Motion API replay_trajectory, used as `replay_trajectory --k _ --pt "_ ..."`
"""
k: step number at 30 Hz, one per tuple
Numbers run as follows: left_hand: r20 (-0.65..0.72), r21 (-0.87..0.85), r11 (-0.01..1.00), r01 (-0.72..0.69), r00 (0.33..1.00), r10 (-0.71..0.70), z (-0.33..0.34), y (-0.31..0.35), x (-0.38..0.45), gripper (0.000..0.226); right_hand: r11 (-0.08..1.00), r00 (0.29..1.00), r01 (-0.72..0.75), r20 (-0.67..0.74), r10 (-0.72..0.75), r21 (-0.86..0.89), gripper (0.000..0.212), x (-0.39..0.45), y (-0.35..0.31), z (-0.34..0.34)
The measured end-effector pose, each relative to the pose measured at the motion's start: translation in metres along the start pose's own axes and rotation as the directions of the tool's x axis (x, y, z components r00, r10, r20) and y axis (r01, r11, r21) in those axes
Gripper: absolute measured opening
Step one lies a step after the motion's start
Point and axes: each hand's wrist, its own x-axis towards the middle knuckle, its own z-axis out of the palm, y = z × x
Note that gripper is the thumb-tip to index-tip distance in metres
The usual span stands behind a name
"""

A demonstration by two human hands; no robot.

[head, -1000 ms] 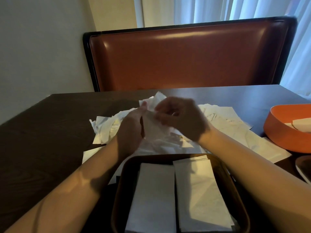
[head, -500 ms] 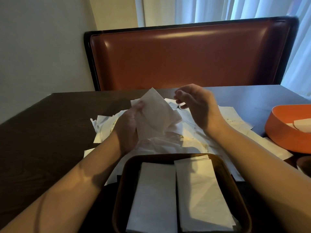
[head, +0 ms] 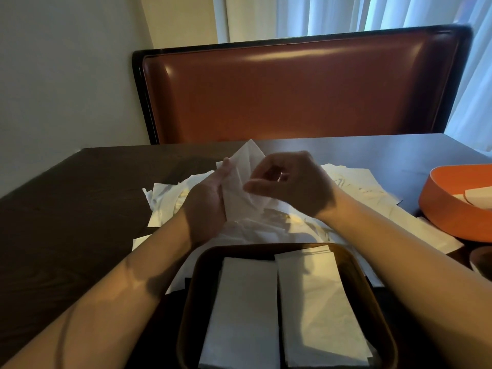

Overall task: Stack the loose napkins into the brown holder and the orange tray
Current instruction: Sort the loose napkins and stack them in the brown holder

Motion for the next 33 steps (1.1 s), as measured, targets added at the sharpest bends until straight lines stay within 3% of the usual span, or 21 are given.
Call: replay_trajectory --k 3,6,11,19,23,26,30,33 --pt "0.080 -0.067 0.997 0.045 0.996 -0.040 0.005 -0.003 -0.001 0.049 0.982 1.000 0.026 0.006 -0.026 -0.189 0.036 0.000 0.001 0.007" --pt "0.077 -0.055 0.998 0.018 0.997 -0.014 0.007 -0.007 0.002 0.046 0.957 0.997 0.066 -0.030 -0.078 -0.283 0.027 0.003 0.002 0.007" --pt "0.021 -0.022 1.000 0.015 1.000 -0.014 0.003 -0.005 0.005 0.046 0.990 0.998 -0.055 -0.022 0.053 -0.126 0.023 0.000 0.007 0.001" --pt "0.008 -0.017 1.000 -0.014 1.000 0.014 -0.002 -0.005 0.007 0.043 0.989 0.987 -0.131 -0.089 0.136 0.061 0.022 -0.001 0.010 -0.003" --pt "-0.019 -0.020 0.999 -0.046 0.999 0.046 -0.004 -0.004 0.008 0.039 0.946 0.964 -0.264 0.024 0.264 0.188 0.021 -0.001 0.013 -0.008" --pt "-0.017 -0.005 0.998 -0.063 0.998 0.063 -0.003 -0.005 0.008 0.038 0.914 0.943 -0.334 0.067 0.327 0.232 0.008 -0.001 0.011 -0.010" --pt "-0.031 -0.005 0.997 -0.071 0.997 0.070 -0.004 -0.005 0.009 0.035 0.848 0.919 -0.393 0.122 0.375 0.356 0.022 -0.001 0.005 -0.010" --pt "-0.033 0.023 0.998 -0.067 0.997 0.067 -0.005 -0.005 0.010 0.037 0.858 0.912 -0.410 0.160 0.378 0.311 0.021 -0.002 0.000 -0.009"
